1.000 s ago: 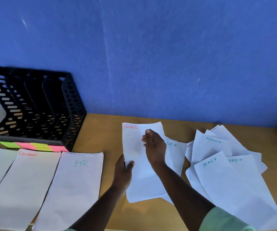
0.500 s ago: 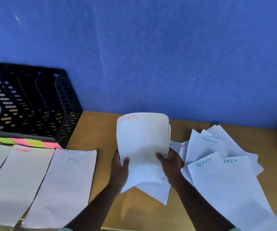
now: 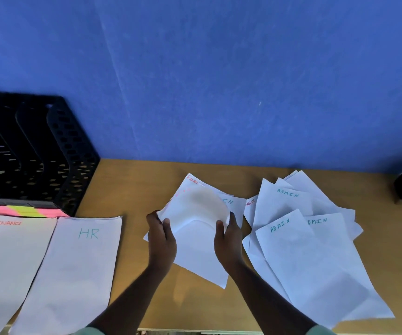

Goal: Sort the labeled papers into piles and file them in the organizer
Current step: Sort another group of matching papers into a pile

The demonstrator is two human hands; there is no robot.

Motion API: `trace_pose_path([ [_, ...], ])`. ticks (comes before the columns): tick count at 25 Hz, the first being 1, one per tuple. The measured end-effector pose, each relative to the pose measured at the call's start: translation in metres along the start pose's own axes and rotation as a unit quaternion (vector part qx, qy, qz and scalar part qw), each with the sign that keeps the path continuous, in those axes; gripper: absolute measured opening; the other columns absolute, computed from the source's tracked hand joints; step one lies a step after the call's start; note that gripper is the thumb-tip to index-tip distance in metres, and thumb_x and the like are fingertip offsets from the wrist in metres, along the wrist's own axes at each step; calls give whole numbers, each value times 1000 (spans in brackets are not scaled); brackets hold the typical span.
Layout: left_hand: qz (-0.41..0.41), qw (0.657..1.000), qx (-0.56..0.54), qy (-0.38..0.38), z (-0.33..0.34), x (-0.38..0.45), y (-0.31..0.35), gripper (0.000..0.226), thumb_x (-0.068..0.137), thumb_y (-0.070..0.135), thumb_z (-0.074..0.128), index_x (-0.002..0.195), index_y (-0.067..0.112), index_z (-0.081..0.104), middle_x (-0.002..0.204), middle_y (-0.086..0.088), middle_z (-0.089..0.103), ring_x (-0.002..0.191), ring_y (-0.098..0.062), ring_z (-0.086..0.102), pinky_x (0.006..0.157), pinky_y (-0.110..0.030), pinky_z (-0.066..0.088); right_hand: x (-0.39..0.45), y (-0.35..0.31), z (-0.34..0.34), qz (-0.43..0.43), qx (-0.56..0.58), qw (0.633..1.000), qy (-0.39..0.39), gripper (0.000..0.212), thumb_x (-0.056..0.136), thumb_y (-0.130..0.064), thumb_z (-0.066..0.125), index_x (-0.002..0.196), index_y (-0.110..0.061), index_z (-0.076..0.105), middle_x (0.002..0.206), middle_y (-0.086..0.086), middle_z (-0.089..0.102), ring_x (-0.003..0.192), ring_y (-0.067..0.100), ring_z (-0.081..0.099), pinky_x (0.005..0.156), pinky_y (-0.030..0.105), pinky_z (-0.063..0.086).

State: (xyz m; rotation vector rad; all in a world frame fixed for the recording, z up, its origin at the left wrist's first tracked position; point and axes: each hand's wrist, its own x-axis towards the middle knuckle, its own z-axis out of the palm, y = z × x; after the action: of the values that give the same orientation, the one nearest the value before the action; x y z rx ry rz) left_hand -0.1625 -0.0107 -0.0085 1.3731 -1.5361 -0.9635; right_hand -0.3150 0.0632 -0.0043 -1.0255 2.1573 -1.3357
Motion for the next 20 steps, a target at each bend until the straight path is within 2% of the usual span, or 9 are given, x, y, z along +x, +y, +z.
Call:
trace_pose_path([
  [2,-30,999,19,14,1,4,-1,12,102,9,42,97,-1,44,67,7,38,57,-2,46,54,-15,36,6,0,-2,-9,-16,999,42,23,103,-10,55,124,-11,65,107,-4,71,100,18,70,87,23,54],
  [3,-32,999,7,22,0,7,2,10,102,10,42,96,3,44,68,7,41,58,-3,46,54,-17,35,9,-2,-3,-18,-14,997,67,18,103,-12,57,117,-10,67,102,-1,74,94,20,71,81,15,51],
  [5,-23,999,-23,36,-5,11,13,3,102,12,43,104,13,45,81,13,53,69,-1,54,59,-14,41,15,-10,-6,-20,15,995,96,13,101,-14,60,111,-11,69,97,-4,72,89,17,70,73,1,45],
  [8,-16,998,-43,36,-16,15,26,13,103,11,43,113,19,46,102,23,57,93,9,56,73,-1,39,20,-24,-1,11,58,996,73,17,100,-15,63,115,-13,69,102,-9,70,92,9,66,74,-4,42],
  [9,-23,999,-38,27,-22,16,27,14,103,11,42,113,20,45,105,23,56,95,11,55,75,1,37,19,-30,4,25,72,995,57,18,98,-14,64,116,-15,69,103,-9,71,91,7,65,75,-2,44],
  [11,-48,999,-24,11,-35,21,23,14,103,9,40,112,17,45,101,16,56,93,0,56,73,-2,38,15,-39,14,46,93,994,25,22,95,-11,66,116,-18,68,103,-10,71,92,5,66,79,10,48],
  [13,-73,997,-7,-8,-57,34,15,17,103,8,37,116,13,47,103,5,58,96,-14,55,78,-18,40,9,-49,28,55,83,995,4,22,94,-14,68,115,-17,69,103,-8,72,93,8,66,82,21,51],
  [15,-84,996,9,-26,-80,49,5,21,102,7,37,118,12,49,107,2,59,97,-18,55,82,-26,38,4,-57,45,67,61,996,-15,17,95,-19,67,112,-16,70,102,-5,73,94,14,67,83,29,53],
  [20,-90,995,30,-36,-169,88,-41,19,100,10,44,116,6,55,108,-7,64,101,-28,60,79,-28,39,-19,-95,124,116,69,989,-67,7,95,-20,67,95,-17,74,90,-5,76,88,20,71,72,31,56],
])
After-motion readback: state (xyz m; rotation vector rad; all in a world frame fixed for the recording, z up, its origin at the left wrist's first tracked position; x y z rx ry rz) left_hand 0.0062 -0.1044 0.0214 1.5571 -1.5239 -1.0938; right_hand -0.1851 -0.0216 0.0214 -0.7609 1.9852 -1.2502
